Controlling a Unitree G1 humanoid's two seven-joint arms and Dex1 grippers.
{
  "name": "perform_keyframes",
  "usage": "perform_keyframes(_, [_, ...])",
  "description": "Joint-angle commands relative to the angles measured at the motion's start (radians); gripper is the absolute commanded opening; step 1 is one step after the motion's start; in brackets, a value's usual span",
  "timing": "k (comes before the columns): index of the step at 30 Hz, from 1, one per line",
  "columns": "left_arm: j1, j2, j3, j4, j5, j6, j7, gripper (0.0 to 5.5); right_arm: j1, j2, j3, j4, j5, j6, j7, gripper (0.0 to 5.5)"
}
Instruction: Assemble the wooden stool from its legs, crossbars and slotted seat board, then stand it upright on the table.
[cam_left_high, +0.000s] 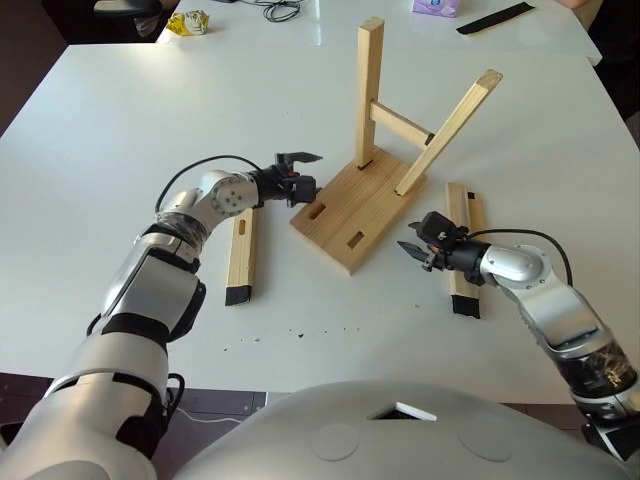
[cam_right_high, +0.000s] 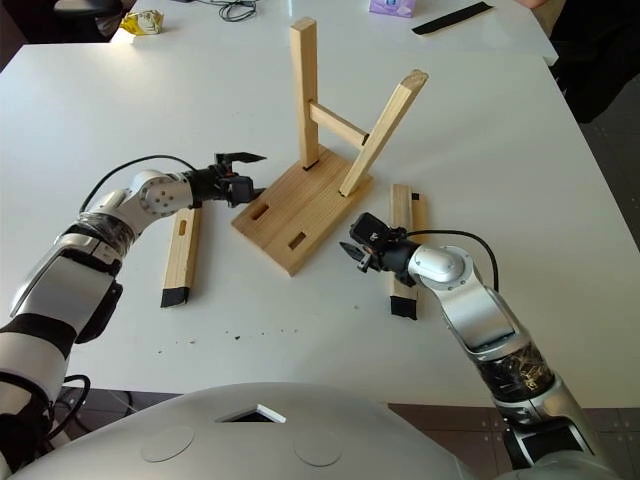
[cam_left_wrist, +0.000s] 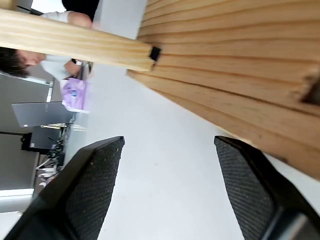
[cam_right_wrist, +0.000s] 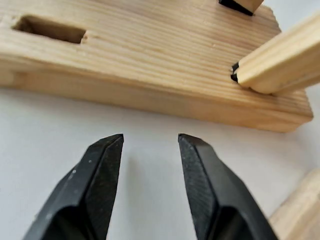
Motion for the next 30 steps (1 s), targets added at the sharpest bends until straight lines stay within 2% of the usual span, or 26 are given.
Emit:
perform_keyframes(1, [0.063, 0.02, 0.012, -0.112, -0.074, -0.023, -0.121, 3.37, -0.052, 0.032, 0.005, 0.036, -0.025, -0.02, -0.004, 2.03])
perform_keyframes(13, [0.325, 0.111, 0.048, -0.735, -0.275, 0.17, -0.346, 3.37, -0.031, -0.018, 0.014, 0.022, -0.057, -0.057, 0.083, 2.03])
perform_keyframes(23, [0.309, 0.178, 0.115, -0.832, -0.326, 0.236, -0.421, 3.37, 0.034, -0.012, 0.016, -0.041, -0.059, -0.051, 0.082, 2.03])
perform_keyframes(30, [0.378, 0.217, 0.105, -0.866, -0.347, 0.245, -0.482, 3.37, 0.016, -0.007, -0.004, -0.029, -0.069, -0.059, 0.08, 2.03])
